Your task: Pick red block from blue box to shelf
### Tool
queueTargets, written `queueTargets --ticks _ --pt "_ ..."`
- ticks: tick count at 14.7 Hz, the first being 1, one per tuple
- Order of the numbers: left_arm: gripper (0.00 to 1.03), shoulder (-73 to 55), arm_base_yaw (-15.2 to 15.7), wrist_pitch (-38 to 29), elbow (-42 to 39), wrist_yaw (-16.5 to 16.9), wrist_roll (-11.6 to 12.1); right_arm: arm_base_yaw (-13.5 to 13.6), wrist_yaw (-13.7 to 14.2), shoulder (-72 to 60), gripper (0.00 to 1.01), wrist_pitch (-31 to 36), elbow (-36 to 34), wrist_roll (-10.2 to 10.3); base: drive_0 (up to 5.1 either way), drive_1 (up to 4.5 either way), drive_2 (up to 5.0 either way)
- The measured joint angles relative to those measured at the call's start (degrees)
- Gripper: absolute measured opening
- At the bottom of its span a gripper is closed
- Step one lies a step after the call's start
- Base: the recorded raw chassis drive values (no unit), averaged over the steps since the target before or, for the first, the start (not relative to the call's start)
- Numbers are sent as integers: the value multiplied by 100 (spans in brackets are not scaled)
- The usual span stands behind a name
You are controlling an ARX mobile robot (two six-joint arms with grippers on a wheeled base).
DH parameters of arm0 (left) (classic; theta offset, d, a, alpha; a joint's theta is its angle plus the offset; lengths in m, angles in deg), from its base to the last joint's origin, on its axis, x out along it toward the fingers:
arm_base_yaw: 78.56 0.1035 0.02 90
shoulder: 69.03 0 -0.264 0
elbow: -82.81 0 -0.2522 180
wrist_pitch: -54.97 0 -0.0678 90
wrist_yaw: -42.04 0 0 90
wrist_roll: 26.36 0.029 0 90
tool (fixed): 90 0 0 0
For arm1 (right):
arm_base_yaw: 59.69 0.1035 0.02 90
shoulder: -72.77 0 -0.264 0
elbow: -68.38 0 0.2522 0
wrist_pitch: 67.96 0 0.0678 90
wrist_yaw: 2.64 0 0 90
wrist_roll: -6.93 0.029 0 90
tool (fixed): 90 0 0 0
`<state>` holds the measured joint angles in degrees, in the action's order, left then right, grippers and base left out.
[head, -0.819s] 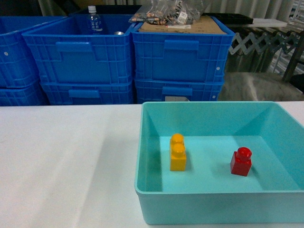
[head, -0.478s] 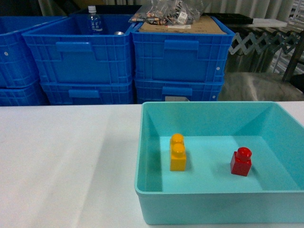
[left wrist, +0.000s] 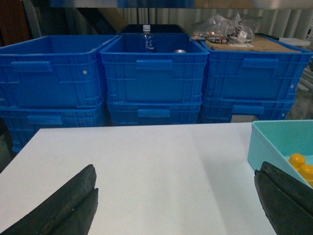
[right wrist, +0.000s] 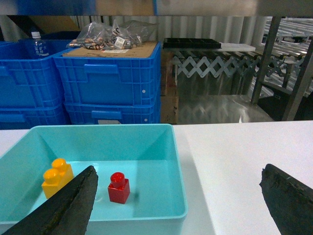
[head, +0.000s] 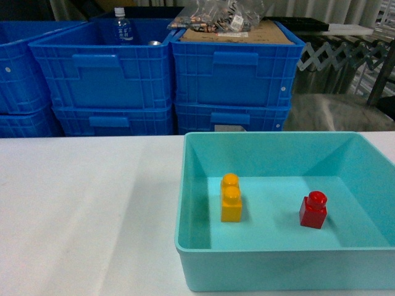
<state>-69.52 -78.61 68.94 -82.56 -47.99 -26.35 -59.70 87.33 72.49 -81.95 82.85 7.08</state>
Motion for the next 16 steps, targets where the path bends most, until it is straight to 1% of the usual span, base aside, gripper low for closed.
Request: queueTargets --ticks 16 --pt "98 0 0 0 0 0 0 0 0 0 98 0 0 0 0 0 0"
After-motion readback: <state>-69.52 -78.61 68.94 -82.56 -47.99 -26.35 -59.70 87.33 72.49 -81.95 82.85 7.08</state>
